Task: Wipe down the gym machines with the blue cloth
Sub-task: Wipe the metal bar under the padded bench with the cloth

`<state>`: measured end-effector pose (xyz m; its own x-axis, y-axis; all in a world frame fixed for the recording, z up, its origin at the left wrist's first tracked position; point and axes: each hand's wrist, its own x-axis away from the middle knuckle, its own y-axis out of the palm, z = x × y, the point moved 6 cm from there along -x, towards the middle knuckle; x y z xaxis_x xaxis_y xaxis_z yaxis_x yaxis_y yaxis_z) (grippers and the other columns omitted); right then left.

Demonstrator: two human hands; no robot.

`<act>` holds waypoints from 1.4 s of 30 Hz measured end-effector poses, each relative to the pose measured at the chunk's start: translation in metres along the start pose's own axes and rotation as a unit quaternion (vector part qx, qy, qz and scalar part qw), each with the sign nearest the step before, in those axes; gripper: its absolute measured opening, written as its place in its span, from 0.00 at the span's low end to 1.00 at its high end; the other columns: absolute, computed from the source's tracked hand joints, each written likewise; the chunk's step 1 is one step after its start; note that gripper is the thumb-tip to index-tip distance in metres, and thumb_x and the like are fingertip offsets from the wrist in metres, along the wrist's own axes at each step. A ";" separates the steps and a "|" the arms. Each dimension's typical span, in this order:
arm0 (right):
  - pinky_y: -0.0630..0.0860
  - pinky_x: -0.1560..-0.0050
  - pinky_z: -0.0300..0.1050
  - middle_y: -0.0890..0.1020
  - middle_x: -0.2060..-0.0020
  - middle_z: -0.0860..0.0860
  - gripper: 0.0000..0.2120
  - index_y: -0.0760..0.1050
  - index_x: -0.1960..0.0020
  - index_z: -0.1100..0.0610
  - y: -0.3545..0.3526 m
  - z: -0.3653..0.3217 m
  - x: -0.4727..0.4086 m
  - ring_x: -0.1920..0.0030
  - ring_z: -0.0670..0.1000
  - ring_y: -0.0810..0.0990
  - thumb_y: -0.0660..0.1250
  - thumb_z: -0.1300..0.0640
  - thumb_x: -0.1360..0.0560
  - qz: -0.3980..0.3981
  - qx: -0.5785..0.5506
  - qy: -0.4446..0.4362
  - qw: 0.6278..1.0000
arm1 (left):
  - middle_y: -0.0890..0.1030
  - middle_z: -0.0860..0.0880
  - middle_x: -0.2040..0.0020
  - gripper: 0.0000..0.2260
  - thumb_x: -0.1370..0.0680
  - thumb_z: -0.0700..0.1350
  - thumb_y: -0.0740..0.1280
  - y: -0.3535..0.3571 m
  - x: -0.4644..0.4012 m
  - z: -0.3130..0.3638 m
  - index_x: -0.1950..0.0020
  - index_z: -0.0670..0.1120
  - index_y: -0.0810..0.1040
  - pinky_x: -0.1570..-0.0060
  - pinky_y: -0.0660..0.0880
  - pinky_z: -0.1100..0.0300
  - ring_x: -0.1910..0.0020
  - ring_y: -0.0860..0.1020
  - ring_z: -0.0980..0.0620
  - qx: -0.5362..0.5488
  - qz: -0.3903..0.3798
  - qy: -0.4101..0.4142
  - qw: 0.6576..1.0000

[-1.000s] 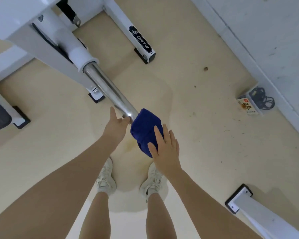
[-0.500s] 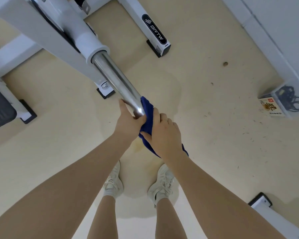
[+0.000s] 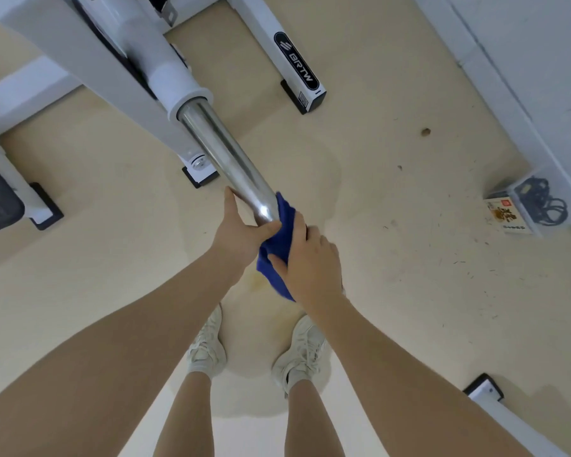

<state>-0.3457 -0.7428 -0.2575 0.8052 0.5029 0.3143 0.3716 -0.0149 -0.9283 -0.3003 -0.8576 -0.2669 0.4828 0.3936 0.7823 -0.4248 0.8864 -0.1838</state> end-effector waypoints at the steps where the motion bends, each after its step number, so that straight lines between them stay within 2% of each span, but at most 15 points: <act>1: 0.71 0.66 0.46 0.78 0.60 0.57 0.36 0.69 0.35 0.64 0.000 -0.004 -0.006 0.66 0.56 0.78 0.73 0.43 0.34 0.009 -0.011 0.000 1.000 | 0.80 0.51 0.57 0.40 0.27 0.44 0.71 0.001 0.000 -0.003 0.25 0.54 0.49 0.60 0.76 0.62 0.55 0.81 0.48 0.007 0.002 0.001 1.000; 4: 0.70 0.64 0.47 0.77 0.57 0.56 0.35 0.66 0.32 0.63 0.004 -0.002 -0.006 0.64 0.56 0.77 0.70 0.45 0.32 0.002 -0.041 -0.040 0.998 | 0.77 0.60 0.68 0.40 0.25 0.44 0.69 0.002 0.002 -0.005 0.24 0.57 0.44 0.70 0.73 0.73 0.66 0.78 0.62 0.016 0.008 0.003 1.000; 6: 0.68 0.63 0.43 0.77 0.55 0.54 0.33 0.66 0.33 0.61 0.003 0.015 0.005 0.61 0.55 0.78 0.69 0.46 0.32 -0.004 -0.062 -0.030 0.998 | 0.75 0.60 0.67 0.39 0.24 0.45 0.67 0.001 0.002 -0.005 0.24 0.57 0.42 0.70 0.70 0.78 0.67 0.75 0.65 0.006 -0.010 -0.005 1.000; 9: 0.67 0.61 0.41 0.77 0.52 0.50 0.30 0.65 0.34 0.57 0.005 0.035 0.019 0.56 0.53 0.78 0.68 0.44 0.30 -0.066 -0.103 0.002 0.992 | 0.81 0.49 0.54 0.36 0.23 0.47 0.65 -0.002 -0.003 -0.012 0.25 0.61 0.44 0.44 0.73 0.61 0.48 0.79 0.47 -0.020 -0.065 -0.014 0.998; 14: 0.67 0.61 0.42 0.77 0.54 0.51 0.26 0.65 0.38 0.58 0.003 0.022 0.010 0.60 0.52 0.75 0.65 0.43 0.28 -0.077 -0.041 0.006 0.996 | 0.79 0.51 0.49 0.33 0.22 0.50 0.63 -0.021 -0.009 0.003 0.24 0.57 0.46 0.40 0.72 0.53 0.44 0.77 0.50 0.019 -0.009 0.012 1.000; 17: 0.66 0.60 0.43 0.76 0.52 0.53 0.29 0.64 0.37 0.61 -0.001 -0.005 -0.015 0.59 0.52 0.75 0.64 0.41 0.27 -0.033 0.007 -0.019 0.999 | 0.75 0.52 0.40 0.35 0.21 0.49 0.60 -0.036 -0.026 0.015 0.25 0.59 0.37 0.37 0.69 0.51 0.43 0.75 0.50 0.058 0.014 0.018 0.998; 20: 0.66 0.62 0.43 0.75 0.53 0.52 0.29 0.63 0.36 0.59 -0.003 -0.024 -0.041 0.63 0.51 0.71 0.64 0.40 0.27 -0.018 0.007 -0.032 0.999 | 0.78 0.49 0.52 0.35 0.20 0.46 0.57 -0.046 -0.039 0.025 0.27 0.58 0.32 0.42 0.70 0.54 0.50 0.74 0.53 0.049 0.016 0.040 0.998; 23: 0.69 0.65 0.43 0.75 0.54 0.51 0.33 0.60 0.32 0.56 -0.005 -0.026 -0.046 0.63 0.51 0.74 0.62 0.37 0.28 -0.001 -0.007 -0.023 1.000 | 0.81 0.46 0.56 0.34 0.19 0.46 0.57 -0.052 -0.044 0.033 0.26 0.58 0.34 0.40 0.70 0.54 0.53 0.76 0.55 0.046 0.027 0.061 0.997; 25: 0.69 0.67 0.42 0.75 0.55 0.50 0.35 0.58 0.28 0.53 -0.002 -0.017 -0.033 0.63 0.51 0.74 0.60 0.36 0.28 -0.007 -0.015 -0.020 1.000 | 0.80 0.46 0.51 0.35 0.20 0.48 0.59 -0.052 -0.043 0.039 0.26 0.59 0.34 0.40 0.70 0.54 0.48 0.77 0.52 0.031 0.013 0.069 0.997; 28: 0.66 0.75 0.40 0.75 0.64 0.50 0.37 0.61 0.28 0.52 -0.002 0.008 0.001 0.72 0.50 0.69 0.58 0.35 0.32 -0.014 0.009 -0.006 1.000 | 0.73 0.51 0.43 0.35 0.20 0.48 0.61 -0.055 -0.035 0.051 0.26 0.62 0.37 0.53 0.72 0.60 0.57 0.75 0.52 -0.006 -0.004 0.082 0.997; 32: 0.64 0.73 0.40 0.75 0.66 0.51 0.37 0.67 0.32 0.58 0.002 0.019 0.022 0.73 0.52 0.73 0.71 0.42 0.35 -0.065 0.066 0.028 0.995 | 0.68 0.59 0.54 0.32 0.19 0.45 0.59 -0.062 -0.033 0.061 0.25 0.60 0.40 0.73 0.67 0.74 0.69 0.65 0.60 -0.061 -0.019 0.095 0.993; 35: 0.64 0.72 0.41 0.76 0.66 0.53 0.35 0.70 0.37 0.63 -0.002 0.000 0.000 0.72 0.53 0.75 0.73 0.42 0.36 -0.057 0.078 0.052 0.994 | 0.70 0.52 0.57 0.32 0.19 0.45 0.58 -0.062 -0.033 0.061 0.25 0.59 0.39 0.78 0.63 0.71 0.75 0.62 0.59 -0.103 -0.042 0.094 0.989; 37: 0.65 0.70 0.42 0.77 0.62 0.54 0.36 0.69 0.37 0.64 -0.008 -0.023 -0.026 0.68 0.54 0.77 0.72 0.41 0.34 -0.018 0.081 0.042 0.996 | 0.70 0.54 0.56 0.31 0.19 0.48 0.58 -0.064 -0.034 0.060 0.25 0.61 0.40 0.77 0.64 0.72 0.75 0.63 0.59 -0.104 -0.049 0.093 0.989; 39: 0.67 0.63 0.45 0.76 0.52 0.54 0.35 0.61 0.32 0.62 -0.007 -0.053 -0.061 0.58 0.55 0.78 0.66 0.41 0.28 -0.019 0.064 0.021 0.998 | 0.68 0.63 0.56 0.28 0.19 0.50 0.56 -0.068 -0.034 0.061 0.26 0.63 0.42 0.72 0.65 0.77 0.70 0.67 0.65 -0.085 -0.059 0.094 0.990; 42: 0.69 0.60 0.46 0.76 0.49 0.54 0.30 0.61 0.34 0.59 -0.005 -0.086 -0.107 0.55 0.55 0.78 0.64 0.42 0.26 -0.003 0.012 0.009 1.000 | 0.68 0.65 0.45 0.25 0.18 0.51 0.52 -0.074 -0.038 0.060 0.26 0.64 0.44 0.53 0.61 0.73 0.54 0.68 0.69 -0.049 -0.092 0.099 0.990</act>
<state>-0.3941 -0.8707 -0.2689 0.8115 0.4864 0.3239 0.3659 0.0092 -0.9306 -0.3332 -0.9529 -0.2470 0.6893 0.2555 0.6779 -0.2449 0.9628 -0.1138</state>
